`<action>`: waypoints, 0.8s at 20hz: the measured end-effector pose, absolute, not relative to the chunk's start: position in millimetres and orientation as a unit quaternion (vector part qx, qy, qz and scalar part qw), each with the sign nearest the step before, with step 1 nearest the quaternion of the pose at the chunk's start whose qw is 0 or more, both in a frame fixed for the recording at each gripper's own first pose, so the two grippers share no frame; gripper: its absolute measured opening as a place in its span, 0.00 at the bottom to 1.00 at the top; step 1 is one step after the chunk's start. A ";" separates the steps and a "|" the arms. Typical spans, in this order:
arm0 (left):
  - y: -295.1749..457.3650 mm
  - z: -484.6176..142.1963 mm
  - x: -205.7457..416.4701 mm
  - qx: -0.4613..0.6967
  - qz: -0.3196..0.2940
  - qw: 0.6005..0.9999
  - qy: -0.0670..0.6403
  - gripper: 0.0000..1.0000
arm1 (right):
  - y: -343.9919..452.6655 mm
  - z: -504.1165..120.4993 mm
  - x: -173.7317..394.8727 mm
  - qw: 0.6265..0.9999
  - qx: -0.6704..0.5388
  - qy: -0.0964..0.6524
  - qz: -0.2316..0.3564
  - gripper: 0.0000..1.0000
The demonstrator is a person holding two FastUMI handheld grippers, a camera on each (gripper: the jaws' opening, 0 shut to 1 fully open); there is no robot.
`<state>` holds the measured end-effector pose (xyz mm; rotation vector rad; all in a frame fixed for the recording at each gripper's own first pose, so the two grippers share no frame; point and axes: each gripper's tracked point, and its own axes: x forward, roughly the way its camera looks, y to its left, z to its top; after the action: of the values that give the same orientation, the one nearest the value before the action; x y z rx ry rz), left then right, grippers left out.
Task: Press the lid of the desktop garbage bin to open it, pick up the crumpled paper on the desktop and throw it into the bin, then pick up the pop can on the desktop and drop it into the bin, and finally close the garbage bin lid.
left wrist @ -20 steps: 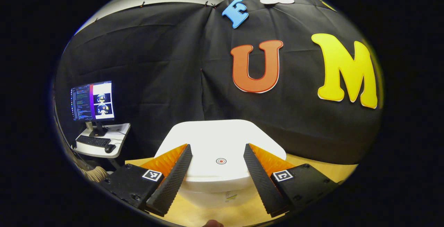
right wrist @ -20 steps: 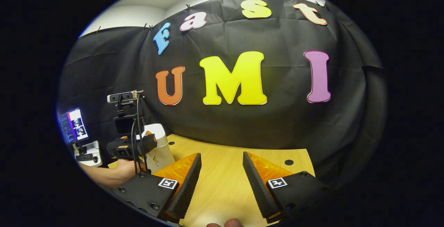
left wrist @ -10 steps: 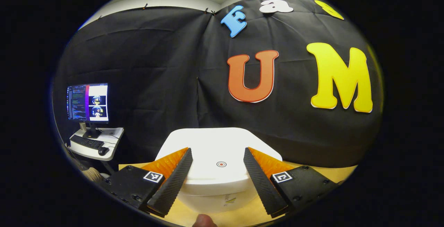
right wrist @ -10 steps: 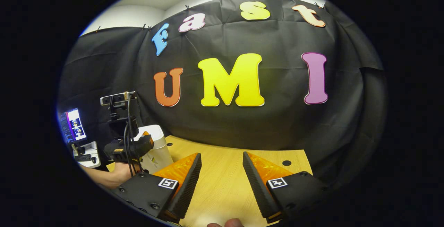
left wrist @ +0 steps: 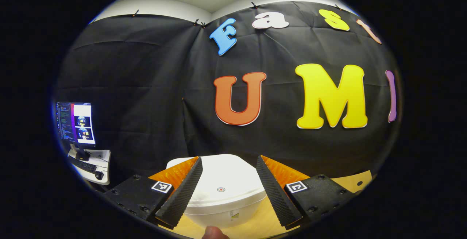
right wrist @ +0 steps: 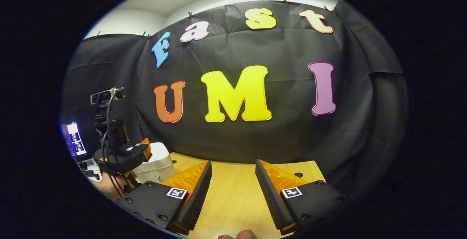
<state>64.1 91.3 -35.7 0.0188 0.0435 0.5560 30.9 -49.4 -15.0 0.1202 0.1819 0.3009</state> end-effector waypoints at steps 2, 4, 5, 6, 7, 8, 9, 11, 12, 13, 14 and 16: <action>72.7 -24.9 59.2 0.008 0.229 0.973 0.021 0.97 | -49.9 -10.2 27.8 0.986 0.056 0.081 0.137 0.78; 55.3 -9.8 52.3 0.007 0.187 0.982 0.007 0.98 | -50.5 -7.9 23.8 0.988 0.054 0.076 0.122 0.78; 46.0 -5.3 49.5 0.006 0.165 0.986 0.006 0.97 | -52.1 -6.6 22.1 0.989 0.053 0.072 0.113 0.78; 36.6 0.3 48.0 0.006 0.143 0.990 0.003 0.97 | -54.0 -5.4 20.7 0.991 0.051 0.069 0.102 0.78; 29.5 5.2 40.4 0.007 0.124 0.992 -0.003 0.97 | -54.4 -3.3 19.1 0.992 0.050 0.066 0.095 0.78; 21.5 10.5 36.7 0.008 0.104 0.994 -0.011 0.97 | -55.6 -1.5 16.1 0.993 0.048 0.062 0.087 0.78; 11.6 16.6 33.9 0.014 0.087 0.996 -0.019 0.97 | -57.6 -0.5 14.2 0.994 0.045 0.058 0.080 0.78; 0.7 23.9 25.5 0.020 0.057 0.998 -0.031 0.97 | -60.0 4.5 10.0 0.996 0.040 0.047 0.061 0.78; -3.5 24.0 22.2 0.019 0.046 0.998 -0.032 0.97 | -61.9 6.1 6.5 0.997 0.038 0.041 0.052 0.78; -8.1 23.8 18.7 0.016 0.038 0.999 -0.030 0.97 | -62.3 8.6 4.9 0.998 0.037 0.037 0.043 0.78; -13.3 22.3 14.9 0.011 0.029 0.999 -0.029 0.97 | -63.2 9.6 2.5 0.998 0.034 0.034 0.037 0.78; -23.4 22.1 6.5 -0.001 0.010 1.000 -0.025 0.97 | -65.6 12.0 -1.4 0.999 0.030 0.028 0.024 0.78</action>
<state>6.5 -23.4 22.1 -0.0012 -0.0499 0.0204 -1.4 -65.6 12.0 0.0601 0.0551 0.0487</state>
